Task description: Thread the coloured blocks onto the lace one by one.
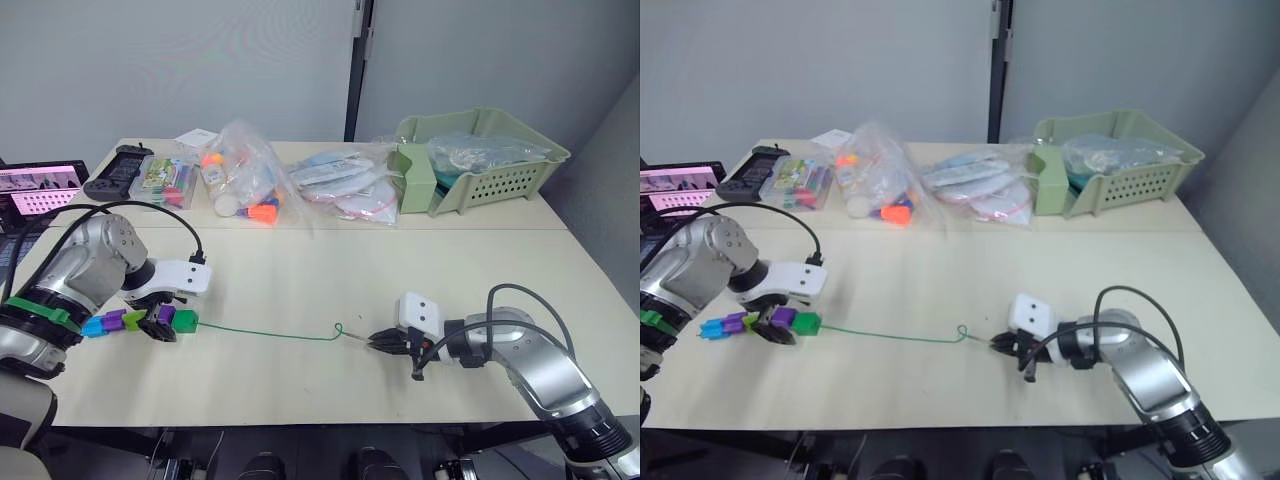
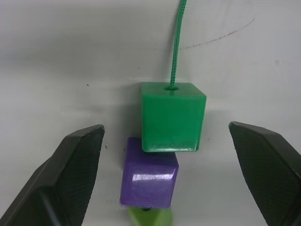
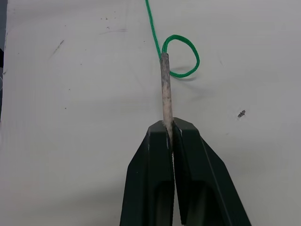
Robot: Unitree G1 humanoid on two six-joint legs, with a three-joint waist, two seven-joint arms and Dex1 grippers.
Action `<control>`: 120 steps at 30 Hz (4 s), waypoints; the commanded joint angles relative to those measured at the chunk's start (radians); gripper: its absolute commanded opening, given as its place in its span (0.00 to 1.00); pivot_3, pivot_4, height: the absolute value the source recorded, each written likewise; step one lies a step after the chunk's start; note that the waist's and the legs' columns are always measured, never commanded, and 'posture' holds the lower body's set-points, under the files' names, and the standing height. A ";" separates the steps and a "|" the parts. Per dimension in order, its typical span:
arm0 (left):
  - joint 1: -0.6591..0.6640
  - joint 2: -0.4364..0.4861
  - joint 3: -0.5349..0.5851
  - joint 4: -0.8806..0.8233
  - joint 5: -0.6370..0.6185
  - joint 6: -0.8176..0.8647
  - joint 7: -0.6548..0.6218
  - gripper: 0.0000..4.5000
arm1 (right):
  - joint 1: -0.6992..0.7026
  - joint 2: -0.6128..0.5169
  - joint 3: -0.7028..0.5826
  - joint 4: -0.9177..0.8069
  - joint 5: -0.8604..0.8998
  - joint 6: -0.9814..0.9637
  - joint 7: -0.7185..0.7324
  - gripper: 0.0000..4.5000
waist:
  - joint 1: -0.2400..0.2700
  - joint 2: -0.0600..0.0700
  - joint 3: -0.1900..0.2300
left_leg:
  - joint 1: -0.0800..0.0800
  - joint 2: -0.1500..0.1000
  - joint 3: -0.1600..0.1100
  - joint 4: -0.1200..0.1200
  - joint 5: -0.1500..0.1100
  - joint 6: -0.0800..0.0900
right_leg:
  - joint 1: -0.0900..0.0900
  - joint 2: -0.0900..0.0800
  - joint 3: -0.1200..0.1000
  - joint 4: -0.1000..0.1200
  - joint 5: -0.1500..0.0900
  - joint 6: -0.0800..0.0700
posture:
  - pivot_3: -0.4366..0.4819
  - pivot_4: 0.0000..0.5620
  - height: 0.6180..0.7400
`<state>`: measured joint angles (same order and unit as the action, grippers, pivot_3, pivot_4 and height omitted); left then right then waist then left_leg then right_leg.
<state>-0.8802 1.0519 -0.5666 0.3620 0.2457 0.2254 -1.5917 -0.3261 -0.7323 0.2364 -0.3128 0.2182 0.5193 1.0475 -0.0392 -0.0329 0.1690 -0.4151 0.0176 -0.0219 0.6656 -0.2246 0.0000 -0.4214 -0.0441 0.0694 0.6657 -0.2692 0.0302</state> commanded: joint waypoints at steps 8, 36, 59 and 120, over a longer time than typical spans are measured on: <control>0.029 -0.053 0.032 -0.003 0.060 0.003 -0.002 0.99 | 0.017 -0.007 -0.015 -0.064 0.017 0.033 -0.017 0.00 | 0.004 0.000 0.000 | 0.000 0.000 -0.001 0.003 0.000 0.000 | 0.001 0.000 0.000 0.001 0.000 0.000 | 0.48 0.27 1.00; 0.090 -0.044 0.082 0.022 0.073 -0.050 -0.023 0.26 | 0.088 -0.135 -0.163 -0.011 0.011 0.015 -0.015 0.00 | -0.002 0.000 0.000 | 0.001 -0.001 -0.001 0.005 0.000 0.000 | 0.001 -0.001 0.000 0.007 0.000 0.000 | 0.48 0.27 1.00; 0.126 0.037 0.129 0.149 0.113 -0.180 0.008 0.26 | 0.190 -0.200 -0.269 -0.037 0.016 -0.003 -0.031 0.00 | -0.016 0.001 -0.001 | 0.006 0.000 0.001 0.004 0.000 0.001 | 0.002 0.001 0.001 0.009 0.000 0.000 | 0.48 0.27 1.00; 0.824 -0.035 1.240 -0.187 -0.514 0.140 0.255 1.00 | 0.432 0.040 -0.793 -0.314 0.422 0.291 -0.271 0.99 | -0.003 0.003 -0.002 | 0.006 0.005 -0.003 0.004 -0.001 0.001 | 0.002 -0.001 0.001 0.008 0.000 0.000 | 0.48 0.27 1.00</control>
<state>-0.0750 1.0076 0.5741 0.1878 -0.2284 0.3896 -1.3611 0.0937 -0.7052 -0.4993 -0.5895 0.6119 0.8223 0.8000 -0.0422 -0.0299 0.1668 -0.4082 0.0234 -0.0243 0.6694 -0.2254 0.0010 -0.4191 -0.0453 0.0699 0.6735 -0.2688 0.0296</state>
